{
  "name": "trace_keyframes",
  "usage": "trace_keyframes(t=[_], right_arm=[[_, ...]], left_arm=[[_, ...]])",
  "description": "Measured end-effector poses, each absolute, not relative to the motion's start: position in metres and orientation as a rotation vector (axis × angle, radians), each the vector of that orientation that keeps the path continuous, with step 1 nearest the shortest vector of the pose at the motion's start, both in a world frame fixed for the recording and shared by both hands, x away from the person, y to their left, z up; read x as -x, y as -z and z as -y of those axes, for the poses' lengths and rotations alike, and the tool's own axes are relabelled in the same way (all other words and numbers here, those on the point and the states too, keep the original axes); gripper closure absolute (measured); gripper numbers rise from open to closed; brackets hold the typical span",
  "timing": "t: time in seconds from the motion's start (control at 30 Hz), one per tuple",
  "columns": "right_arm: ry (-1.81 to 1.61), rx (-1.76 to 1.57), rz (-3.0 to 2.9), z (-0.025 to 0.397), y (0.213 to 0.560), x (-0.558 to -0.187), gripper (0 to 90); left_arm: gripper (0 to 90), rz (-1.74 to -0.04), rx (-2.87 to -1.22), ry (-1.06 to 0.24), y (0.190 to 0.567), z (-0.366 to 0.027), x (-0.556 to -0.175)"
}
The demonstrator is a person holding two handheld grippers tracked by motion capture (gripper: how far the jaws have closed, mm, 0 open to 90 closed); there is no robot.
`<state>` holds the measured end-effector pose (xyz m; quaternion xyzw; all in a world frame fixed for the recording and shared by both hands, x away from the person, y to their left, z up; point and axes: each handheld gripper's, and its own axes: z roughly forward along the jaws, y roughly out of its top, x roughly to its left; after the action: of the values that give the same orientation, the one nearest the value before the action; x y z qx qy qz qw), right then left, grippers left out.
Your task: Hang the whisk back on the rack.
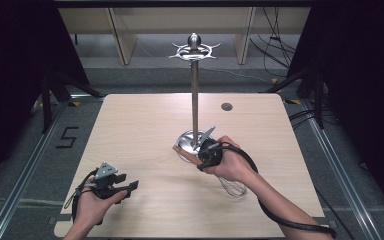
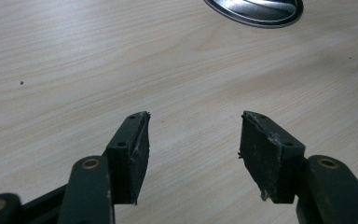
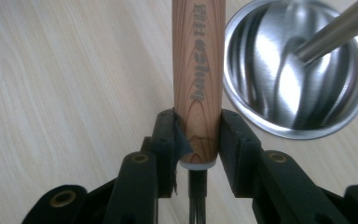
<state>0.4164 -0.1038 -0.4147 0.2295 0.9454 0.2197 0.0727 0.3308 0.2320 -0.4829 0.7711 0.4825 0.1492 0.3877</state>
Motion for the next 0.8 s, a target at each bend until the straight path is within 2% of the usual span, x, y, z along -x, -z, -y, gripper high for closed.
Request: trace_keyframes(t=[0.8], right_arm=[[-1.031,-0.932,-2.470,0.189,0.384,-0.389,69.6]], left_arm=[[41.6,-1.246,-1.960,-0.381,0.483,-0.232,-0.330]])
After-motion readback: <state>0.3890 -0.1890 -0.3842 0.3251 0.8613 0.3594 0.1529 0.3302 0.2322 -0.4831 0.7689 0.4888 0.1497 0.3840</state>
